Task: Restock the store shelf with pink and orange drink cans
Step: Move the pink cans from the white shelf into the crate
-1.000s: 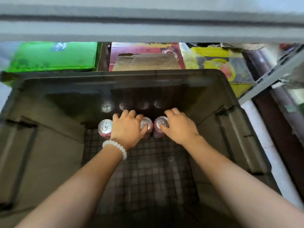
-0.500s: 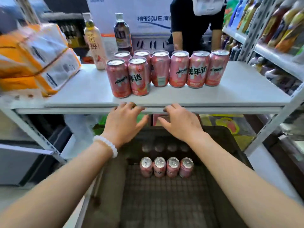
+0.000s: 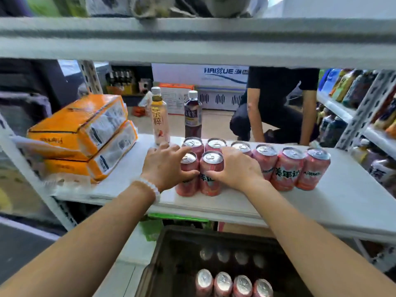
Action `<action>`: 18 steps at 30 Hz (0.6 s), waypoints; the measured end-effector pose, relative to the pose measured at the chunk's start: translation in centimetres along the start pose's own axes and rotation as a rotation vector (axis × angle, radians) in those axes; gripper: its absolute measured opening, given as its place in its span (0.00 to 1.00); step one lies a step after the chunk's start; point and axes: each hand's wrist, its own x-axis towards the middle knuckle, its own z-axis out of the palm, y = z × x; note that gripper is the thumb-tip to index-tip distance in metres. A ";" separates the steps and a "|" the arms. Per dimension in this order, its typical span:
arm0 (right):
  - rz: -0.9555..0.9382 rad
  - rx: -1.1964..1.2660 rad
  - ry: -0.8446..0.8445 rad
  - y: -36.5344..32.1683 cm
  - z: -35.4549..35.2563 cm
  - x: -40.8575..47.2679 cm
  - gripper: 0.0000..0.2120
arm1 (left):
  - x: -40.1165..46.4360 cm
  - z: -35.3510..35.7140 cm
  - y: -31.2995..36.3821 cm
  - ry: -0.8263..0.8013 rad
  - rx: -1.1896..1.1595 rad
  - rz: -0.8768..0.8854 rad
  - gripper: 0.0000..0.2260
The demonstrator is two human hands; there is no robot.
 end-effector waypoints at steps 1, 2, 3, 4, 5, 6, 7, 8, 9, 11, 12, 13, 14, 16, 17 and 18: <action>-0.001 0.008 -0.007 0.1 0.4 0.4 0.33 | 0.4 0.3 0.1 -0.025 -0.022 -0.004 0.32; 0.004 0.028 -0.010 0.2 0.9 0.8 0.32 | 0.7 0.4 0.1 -0.037 -0.060 -0.011 0.32; 0.007 0.064 -0.003 0.3 1.3 0.9 0.32 | 0.9 0.6 0.2 -0.043 -0.112 -0.026 0.32; 0.014 0.115 0.010 0.4 1.6 1.0 0.31 | 1.0 0.6 0.3 -0.039 -0.171 -0.043 0.31; 0.023 0.175 0.032 0.4 1.8 1.0 0.30 | 1.0 0.5 0.4 -0.029 -0.227 -0.060 0.29; 0.043 0.236 0.051 0.5 1.8 0.8 0.28 | 0.8 0.4 0.5 -0.009 -0.259 -0.068 0.28; 0.060 0.285 0.071 0.4 1.7 0.4 0.26 | 0.4 0.2 0.8 0.020 -0.261 -0.066 0.27; 0.073 0.319 0.086 0.5 1.5 -0.1 0.25 | -0.1 0.0 1.0 0.054 -0.243 -0.053 0.26; 0.077 0.336 0.097 0.5 1.2 -0.7 0.24 | -0.7 -0.2 1.3 0.081 -0.216 -0.032 0.26; 0.065 0.333 0.109 0.7 0.6 -2.1 0.24 | -1.9 -0.8 1.9 0.104 -0.169 0.014 0.27; 0.053 0.322 0.113 0.8 0.3 -2.9 0.25 | -2.5 -1.1 2.2 0.106 -0.159 0.032 0.27; 0.037 0.313 0.118 1.0 -0.3 -3.8 0.26 | -3.2 -1.5 2.5 0.106 -0.154 0.047 0.27; 0.027 0.313 0.121 1.2 -0.9 -4.8 0.27 | -3.8 -1.8 2.9 0.107 -0.151 0.060 0.27; 0.026 0.321 0.123 1.6 -2.0 -6.5 0.28 | -4.9 -2.4 3.8 0.100 -0.146 0.081 0.26; 0.037 0.326 0.117 1.8 -2.5 -7.5 0.28 | -5.6 -2.8 4.4 0.093 -0.147 0.091 0.26; 0.046 0.326 0.111 2.0 -2.8 -8.7 0.28 | -6.4 -3.0 5.1 0.081 -0.143 0.099 0.26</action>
